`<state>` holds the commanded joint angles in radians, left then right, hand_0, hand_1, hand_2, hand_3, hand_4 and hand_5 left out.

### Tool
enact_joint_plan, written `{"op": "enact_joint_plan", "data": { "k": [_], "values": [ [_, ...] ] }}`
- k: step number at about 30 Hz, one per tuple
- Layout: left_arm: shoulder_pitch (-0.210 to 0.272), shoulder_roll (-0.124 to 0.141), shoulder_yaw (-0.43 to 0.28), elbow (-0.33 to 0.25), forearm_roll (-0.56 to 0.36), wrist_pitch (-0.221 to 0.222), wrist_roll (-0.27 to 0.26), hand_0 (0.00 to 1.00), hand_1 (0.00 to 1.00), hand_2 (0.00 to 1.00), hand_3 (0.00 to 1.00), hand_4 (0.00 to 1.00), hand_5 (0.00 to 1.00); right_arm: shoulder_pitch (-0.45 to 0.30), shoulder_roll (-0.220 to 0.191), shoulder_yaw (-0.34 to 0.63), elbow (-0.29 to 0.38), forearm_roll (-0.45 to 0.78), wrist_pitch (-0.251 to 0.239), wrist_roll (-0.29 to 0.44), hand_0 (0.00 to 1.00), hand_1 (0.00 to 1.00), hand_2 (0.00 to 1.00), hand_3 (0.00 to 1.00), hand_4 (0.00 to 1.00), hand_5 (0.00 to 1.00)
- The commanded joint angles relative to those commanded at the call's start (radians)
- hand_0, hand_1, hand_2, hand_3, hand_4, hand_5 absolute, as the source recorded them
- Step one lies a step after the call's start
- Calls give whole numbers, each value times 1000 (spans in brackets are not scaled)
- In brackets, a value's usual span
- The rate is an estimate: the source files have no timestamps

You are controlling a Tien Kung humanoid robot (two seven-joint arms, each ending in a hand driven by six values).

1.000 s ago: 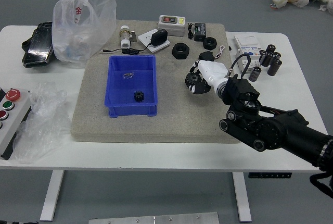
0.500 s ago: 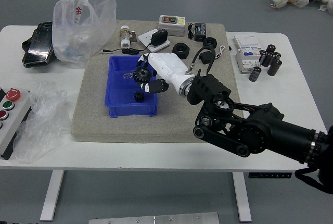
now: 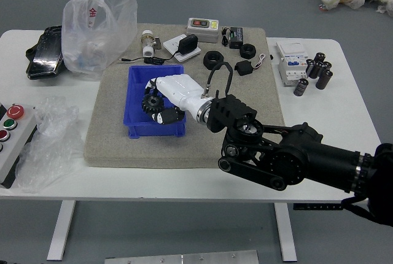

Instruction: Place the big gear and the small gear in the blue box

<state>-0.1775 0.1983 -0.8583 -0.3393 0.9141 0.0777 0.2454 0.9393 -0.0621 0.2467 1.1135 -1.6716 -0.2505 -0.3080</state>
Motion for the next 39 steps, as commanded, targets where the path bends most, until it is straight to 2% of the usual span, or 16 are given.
{"op": "enact_joint_plan", "data": {
  "k": [1, 2, 6, 7, 17, 21, 25, 26, 28, 37, 38, 39],
  "values": [
    [0, 0, 0, 0, -1, 0, 0, 641, 547, 545, 652, 653, 289, -1, 0, 1, -3, -1, 0, -1, 600, 712, 754, 695, 434, 157],
    [0, 0, 1, 0, -1, 0, -1, 641, 547, 545, 652, 654, 290, -1, 0, 2, -5, -2, 0, -2, 678, 789, 852, 860, 639, 211],
    [0, -1, -1, 0, 0, 0, 1, 641, 547, 545, 652, 654, 290, -3, 0, 7, -9, -9, -5, -5, 678, 789, 852, 860, 639, 211],
    [0, -1, -1, 0, 0, 0, 1, 641, 547, 544, 653, 655, 290, -3, -1, 8, -10, -12, -5, -6, 691, 807, 867, 893, 766, 256],
    [1, -1, -1, 0, 1, -1, 1, 641, 547, 545, 653, 655, 290, -10, -6, 27, -7, -20, -17, -3, 692, 811, 868, 904, 798, 269],
    [1, -2, 2, 1, -3, -1, -1, 641, 547, 546, 653, 656, 290, -26, -46, 115, 21, -23, -59, 10, 680, 799, 855, 890, 775, 261],
    [4, -3, 6, 1, -10, 1, -3, 641, 547, 546, 653, 656, 290, -69, -119, 238, 67, 35, -108, 48, 680, 799, 855, 890, 775, 261],
    [5, -3, 7, 1, -11, 1, -3, 641, 547, 545, 652, 656, 294, -83, -137, 269, 78, 58, -118, 65, 642, 756, 810, 837, 760, 302],
    [9, -4, 6, 1, -11, 1, -1, 641, 547, 545, 652, 656, 294, -114, -167, 336, 98, 105, -133, 101, 642, 756, 810, 837, 760, 302],
    [-11, 12, 5, 5, 11, -12, -7, 641, 547, 546, 652, 655, 293, -270, -245, 619, 178, 306, -157, 275, 625, 738, 782, 805, 750, 301],
    [-18, 16, 3, 6, 20, -16, -8, 641, 548, 546, 652, 656, 294, -290, -256, 651, 190, 329, -157, 296, 601, 709, 744, 748, 742, 331],
    [-24, 19, 5, 7, 24, -20, -11, 641, 548, 546, 652, 656, 294, -308, -266, 679, 200, 349, -157, 314, 601, 709, 744, 748, 742, 331]
  ]
}}
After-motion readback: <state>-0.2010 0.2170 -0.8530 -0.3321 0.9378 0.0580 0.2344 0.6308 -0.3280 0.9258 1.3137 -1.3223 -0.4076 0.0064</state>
